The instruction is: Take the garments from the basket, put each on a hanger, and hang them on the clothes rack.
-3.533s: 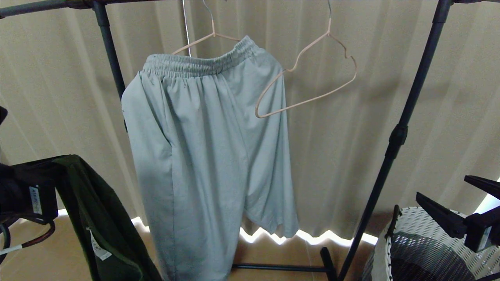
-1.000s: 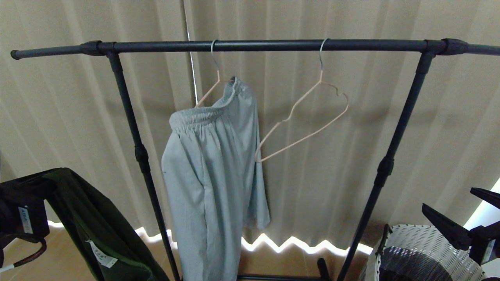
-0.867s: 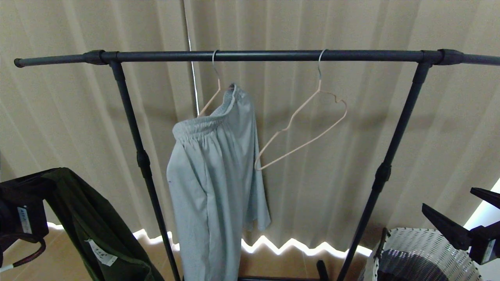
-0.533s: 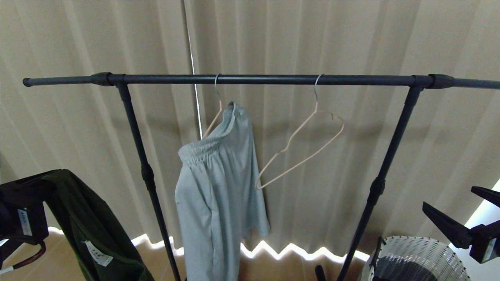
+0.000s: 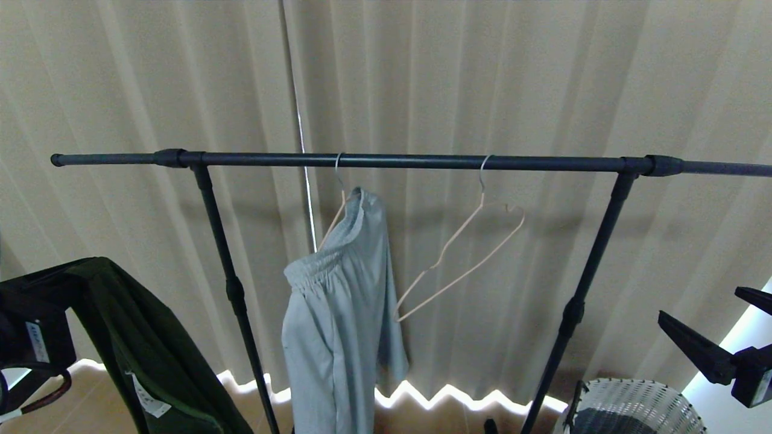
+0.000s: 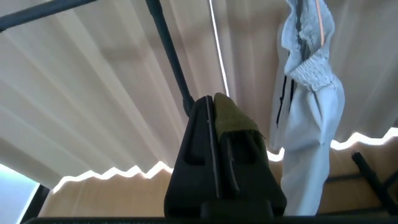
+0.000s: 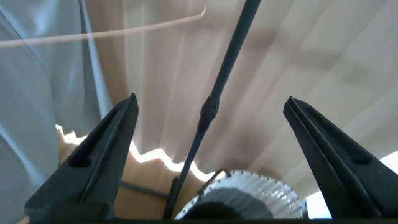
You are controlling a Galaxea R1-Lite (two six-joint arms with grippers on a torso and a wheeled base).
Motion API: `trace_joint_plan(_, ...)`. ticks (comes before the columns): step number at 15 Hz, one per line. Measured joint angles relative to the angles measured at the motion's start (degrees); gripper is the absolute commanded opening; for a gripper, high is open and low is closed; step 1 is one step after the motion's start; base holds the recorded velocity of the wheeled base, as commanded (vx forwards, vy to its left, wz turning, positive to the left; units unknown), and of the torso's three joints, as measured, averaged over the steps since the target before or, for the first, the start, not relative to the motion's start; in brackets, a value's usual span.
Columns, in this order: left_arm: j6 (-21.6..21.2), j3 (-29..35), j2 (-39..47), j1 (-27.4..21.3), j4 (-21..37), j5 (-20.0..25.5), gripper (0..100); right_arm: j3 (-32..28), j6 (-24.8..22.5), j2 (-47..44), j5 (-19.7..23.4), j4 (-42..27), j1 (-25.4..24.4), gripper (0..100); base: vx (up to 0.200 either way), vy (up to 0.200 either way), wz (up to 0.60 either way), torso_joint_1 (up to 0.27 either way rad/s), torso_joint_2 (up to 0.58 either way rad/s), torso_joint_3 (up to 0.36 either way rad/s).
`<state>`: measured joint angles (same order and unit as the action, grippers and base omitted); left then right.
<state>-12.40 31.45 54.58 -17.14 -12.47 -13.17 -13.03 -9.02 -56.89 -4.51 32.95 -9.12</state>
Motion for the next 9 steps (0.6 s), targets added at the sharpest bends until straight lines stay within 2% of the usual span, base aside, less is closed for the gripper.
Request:
trace_joint_plan(2,-0.2,-1.1,0.1,0.0,-2.4,0.0,0,-1.8,-0.2,0.3,-0.1,-0.3,0.0,100,0.0,0.0,0.0,0.0,0.0,0.0)
trace_joint_plan(6,-0.2,-1.7,0.3,0.3,-2.7,0.0,0,-2.8,-2.1,0.2,-0.2,-0.8,0.0,100,0.0,0.0,0.0,0.0,0.0,0.0)
trace_joint_plan(9,-0.2,-1.9,0.3,0.3,-2.7,0.0,0,-2.9,-2.3,0.1,-0.1,-0.8,-0.1,100,0.0,0.2,0.0,0.001,-0.01,0.009)
